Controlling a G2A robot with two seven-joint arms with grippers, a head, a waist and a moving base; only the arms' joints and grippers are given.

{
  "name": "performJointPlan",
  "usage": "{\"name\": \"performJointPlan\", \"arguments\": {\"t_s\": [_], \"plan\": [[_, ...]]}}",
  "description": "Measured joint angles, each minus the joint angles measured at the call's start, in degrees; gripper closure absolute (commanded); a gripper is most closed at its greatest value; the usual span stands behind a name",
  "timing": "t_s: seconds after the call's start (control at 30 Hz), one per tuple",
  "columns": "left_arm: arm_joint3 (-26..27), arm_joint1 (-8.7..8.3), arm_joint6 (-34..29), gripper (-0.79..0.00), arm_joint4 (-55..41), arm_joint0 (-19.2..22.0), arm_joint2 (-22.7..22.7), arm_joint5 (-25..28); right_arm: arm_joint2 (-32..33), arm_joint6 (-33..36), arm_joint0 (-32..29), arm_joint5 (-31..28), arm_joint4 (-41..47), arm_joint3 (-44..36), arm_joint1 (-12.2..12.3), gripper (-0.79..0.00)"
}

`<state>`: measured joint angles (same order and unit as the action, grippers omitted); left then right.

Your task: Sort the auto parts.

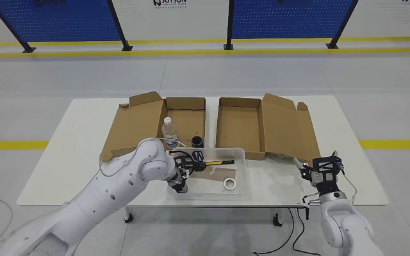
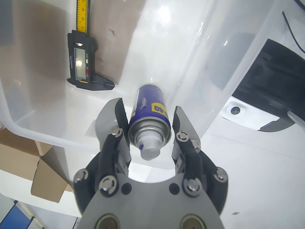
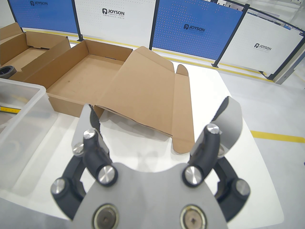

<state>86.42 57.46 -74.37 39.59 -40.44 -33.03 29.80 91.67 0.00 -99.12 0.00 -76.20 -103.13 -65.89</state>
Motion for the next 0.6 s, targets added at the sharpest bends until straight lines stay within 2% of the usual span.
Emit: {"name": "performJointPlan", "arguments": {"t_s": [0.23, 0.33, 0.57, 0.6], "plan": [[-1.6, 0.70, 0.5, -0.345, 0.0, 0.5, 0.9, -0.1, 0.0, 0.0, 0.0, 0.0, 0.0, 0.0, 0.0, -0.785], [-2.2, 0.94, 0.7, -0.280, 0.1, 0.6, 1.2, -0.1, 0.0, 0.0, 0.0, 0.0, 0.0, 0.0, 0.0, -0.785], [-3.0, 1.32, 1.1, 0.000, 0.1, 0.7, 1.4, -0.4, 0.0, 0.0, 0.0, 0.0, 0.0, 0.0, 0.0, -0.785], [-3.1, 1.35, 1.2, 0.000, 0.1, 0.7, 1.4, -0.5, 0.0, 0.0, 0.0, 0.0, 0.0, 0.0, 0.0, -0.785]]}}
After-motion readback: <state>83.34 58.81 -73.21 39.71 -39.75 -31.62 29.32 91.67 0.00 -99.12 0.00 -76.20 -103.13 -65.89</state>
